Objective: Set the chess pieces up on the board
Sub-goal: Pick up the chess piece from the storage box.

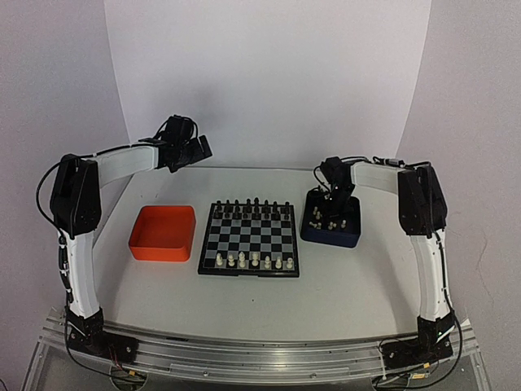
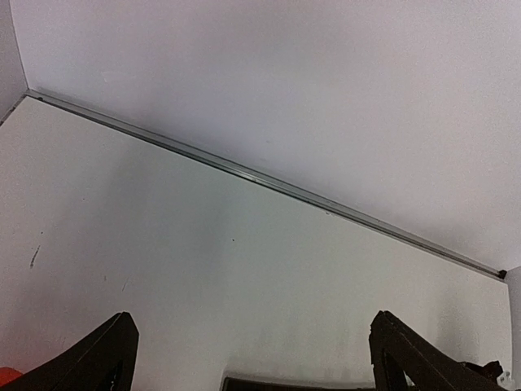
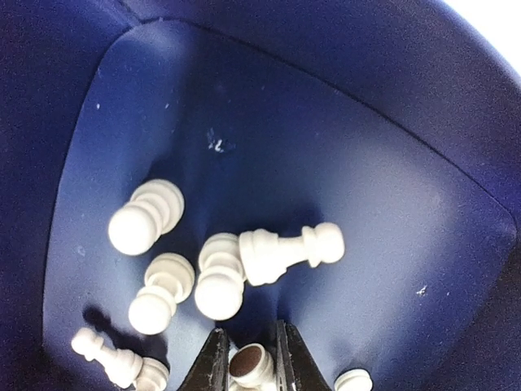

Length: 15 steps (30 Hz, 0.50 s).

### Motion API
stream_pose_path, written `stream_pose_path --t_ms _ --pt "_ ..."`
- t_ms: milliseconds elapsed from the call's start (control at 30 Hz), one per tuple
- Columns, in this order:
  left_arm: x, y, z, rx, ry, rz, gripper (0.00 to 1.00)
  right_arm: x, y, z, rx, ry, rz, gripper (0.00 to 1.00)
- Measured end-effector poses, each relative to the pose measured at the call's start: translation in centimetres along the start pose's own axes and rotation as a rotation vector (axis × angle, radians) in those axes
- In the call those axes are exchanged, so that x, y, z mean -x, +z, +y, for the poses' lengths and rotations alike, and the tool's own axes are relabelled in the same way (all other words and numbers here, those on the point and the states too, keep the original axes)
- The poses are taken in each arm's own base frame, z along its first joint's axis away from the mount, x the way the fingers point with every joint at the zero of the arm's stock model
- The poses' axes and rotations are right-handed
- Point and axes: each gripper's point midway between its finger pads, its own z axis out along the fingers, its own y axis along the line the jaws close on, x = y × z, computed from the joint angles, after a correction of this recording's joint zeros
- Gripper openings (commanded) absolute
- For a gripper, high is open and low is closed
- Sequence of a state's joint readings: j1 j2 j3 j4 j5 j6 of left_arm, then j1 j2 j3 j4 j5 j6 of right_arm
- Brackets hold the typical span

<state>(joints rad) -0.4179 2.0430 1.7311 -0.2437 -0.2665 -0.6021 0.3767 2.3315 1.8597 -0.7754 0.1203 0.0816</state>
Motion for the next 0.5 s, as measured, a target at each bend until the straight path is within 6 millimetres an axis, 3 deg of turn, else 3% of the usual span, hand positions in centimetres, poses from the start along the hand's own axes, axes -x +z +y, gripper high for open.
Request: stream_pose_path --t_ms 500 --pt "-3.1 0.3 0.8 -0.021 -0.024 0.074 1.00 1.3 -0.1 -0.6 -0.034 0.011 -0.096 0.18"
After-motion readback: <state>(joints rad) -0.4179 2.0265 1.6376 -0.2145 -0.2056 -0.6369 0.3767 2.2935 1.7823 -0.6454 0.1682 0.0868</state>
